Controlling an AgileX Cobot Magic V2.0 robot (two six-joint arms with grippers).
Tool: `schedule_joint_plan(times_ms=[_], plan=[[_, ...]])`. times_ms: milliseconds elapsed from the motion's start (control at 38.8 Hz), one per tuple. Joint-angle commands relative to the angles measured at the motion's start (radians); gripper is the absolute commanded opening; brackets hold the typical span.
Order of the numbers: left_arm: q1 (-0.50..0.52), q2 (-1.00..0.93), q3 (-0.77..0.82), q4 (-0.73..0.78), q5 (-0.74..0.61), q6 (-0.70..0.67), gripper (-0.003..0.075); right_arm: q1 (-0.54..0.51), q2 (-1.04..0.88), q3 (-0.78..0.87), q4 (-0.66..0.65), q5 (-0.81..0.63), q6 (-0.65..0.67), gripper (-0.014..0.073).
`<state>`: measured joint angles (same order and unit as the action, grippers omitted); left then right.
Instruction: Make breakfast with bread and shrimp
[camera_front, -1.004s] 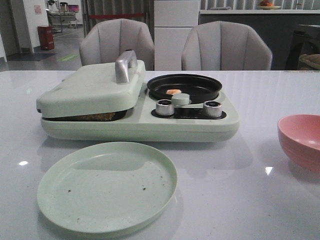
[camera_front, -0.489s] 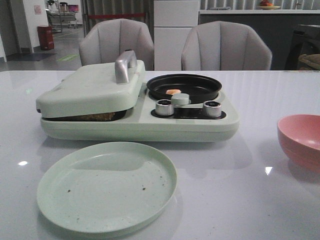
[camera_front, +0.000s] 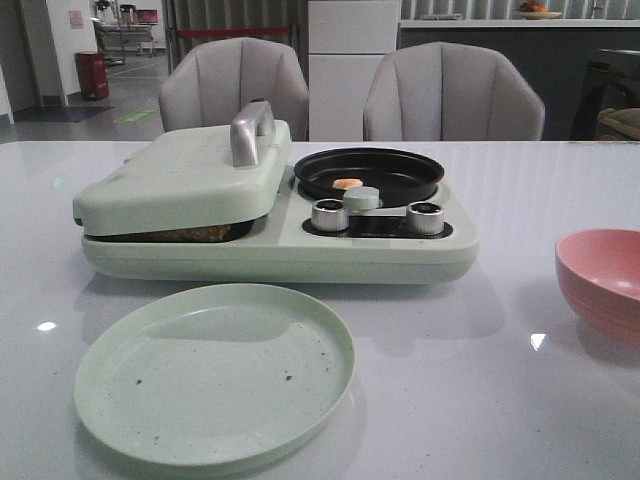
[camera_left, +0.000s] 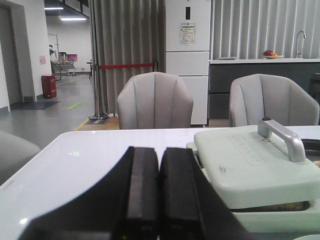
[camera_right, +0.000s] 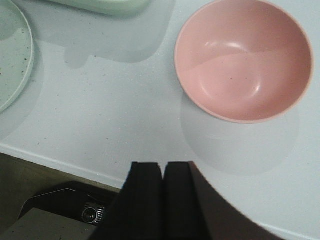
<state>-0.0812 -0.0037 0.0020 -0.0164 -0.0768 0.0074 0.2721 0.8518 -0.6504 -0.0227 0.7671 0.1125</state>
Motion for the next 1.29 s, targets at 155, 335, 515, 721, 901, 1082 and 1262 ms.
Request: schedule_joint_plan(times_ms=[155, 335, 515, 721, 901, 1082, 1262], plan=[[-0.007, -0.021, 0.007, 0.001, -0.087, -0.007, 0.01, 0.0, -0.01, -0.028, 0.003, -0.055, -0.002, 0.0035], [-0.007, -0.021, 0.007, 0.001, -0.087, -0.007, 0.01, 0.0, -0.01, -0.028, 0.003, -0.055, -0.002, 0.0035], [-0.007, -0.021, 0.007, 0.001, -0.087, -0.007, 0.01, -0.003, -0.016, -0.028, -0.03, -0.056, -0.01, 0.0035], [-0.007, -0.021, 0.007, 0.001, -0.087, -0.007, 0.01, -0.081, -0.129, -0.026, -0.074, -0.116, -0.041, 0.0035], [-0.007, -0.021, 0.007, 0.001, -0.087, -0.007, 0.01, -0.21, -0.286, -0.016, -0.075, -0.162, -0.101, 0.0035], [-0.007, -0.021, 0.007, 0.001, -0.087, -0.007, 0.01, -0.309, -0.48, 0.167, -0.066, -0.332, -0.113, 0.0035], [-0.007, -0.021, 0.007, 0.001, -0.087, -0.007, 0.01, -0.347, -0.696, 0.427, 0.0, -0.469, -0.113, 0.0035]])
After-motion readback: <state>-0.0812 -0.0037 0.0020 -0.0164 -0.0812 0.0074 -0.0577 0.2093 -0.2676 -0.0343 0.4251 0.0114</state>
